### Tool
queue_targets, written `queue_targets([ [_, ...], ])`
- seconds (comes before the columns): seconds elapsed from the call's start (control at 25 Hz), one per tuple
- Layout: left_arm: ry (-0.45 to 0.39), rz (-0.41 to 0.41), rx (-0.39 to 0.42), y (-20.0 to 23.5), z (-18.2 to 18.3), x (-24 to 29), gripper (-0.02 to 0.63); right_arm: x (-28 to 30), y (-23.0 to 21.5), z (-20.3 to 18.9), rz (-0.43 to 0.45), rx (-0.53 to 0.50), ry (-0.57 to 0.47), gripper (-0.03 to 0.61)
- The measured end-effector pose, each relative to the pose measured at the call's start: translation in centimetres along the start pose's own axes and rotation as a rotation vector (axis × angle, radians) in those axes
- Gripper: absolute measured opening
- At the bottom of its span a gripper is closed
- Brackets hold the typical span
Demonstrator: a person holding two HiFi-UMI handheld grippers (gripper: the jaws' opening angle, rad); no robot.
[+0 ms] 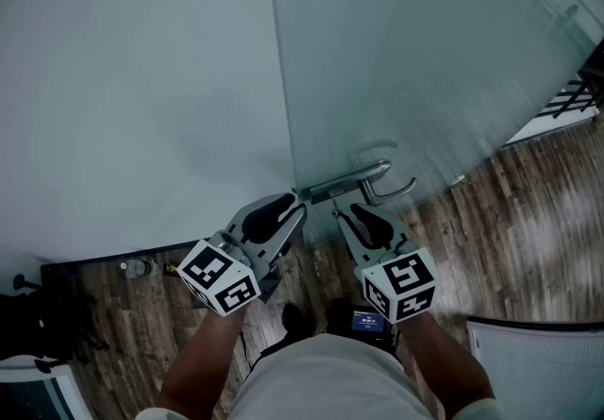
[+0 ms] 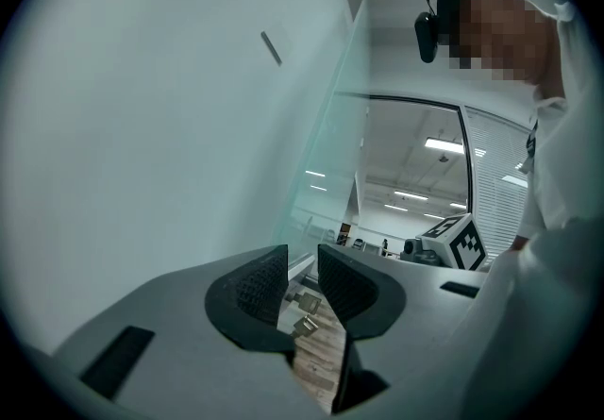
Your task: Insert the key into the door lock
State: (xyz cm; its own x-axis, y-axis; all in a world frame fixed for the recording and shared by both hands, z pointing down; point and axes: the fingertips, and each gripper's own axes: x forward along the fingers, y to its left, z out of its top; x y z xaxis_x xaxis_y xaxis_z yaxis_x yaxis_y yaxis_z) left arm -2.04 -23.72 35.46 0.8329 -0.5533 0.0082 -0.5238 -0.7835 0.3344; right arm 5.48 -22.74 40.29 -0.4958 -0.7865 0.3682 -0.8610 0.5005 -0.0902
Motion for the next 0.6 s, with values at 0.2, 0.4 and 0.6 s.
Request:
queue_targets([
  [0.2, 0.004, 0.006, 0.012, -0.5, 0.3, -0.5, 0.107, -0.2, 0.2, 0.5, -0.009, -0.013, 0.012, 0.093],
  [0.4, 0.006, -0.009, 0.023, -1.6, 0.5, -0.5, 0.077, -0.7, -0.1, 0.9, -0.013, -0.025, 0.013, 0.090],
  [0.6, 0.009, -0.024, 0.019, -2.8, 0.5, -0.7, 0.049, -1.6, -0.4, 1.8, -0.018, -0.026, -0.009, 0.071],
])
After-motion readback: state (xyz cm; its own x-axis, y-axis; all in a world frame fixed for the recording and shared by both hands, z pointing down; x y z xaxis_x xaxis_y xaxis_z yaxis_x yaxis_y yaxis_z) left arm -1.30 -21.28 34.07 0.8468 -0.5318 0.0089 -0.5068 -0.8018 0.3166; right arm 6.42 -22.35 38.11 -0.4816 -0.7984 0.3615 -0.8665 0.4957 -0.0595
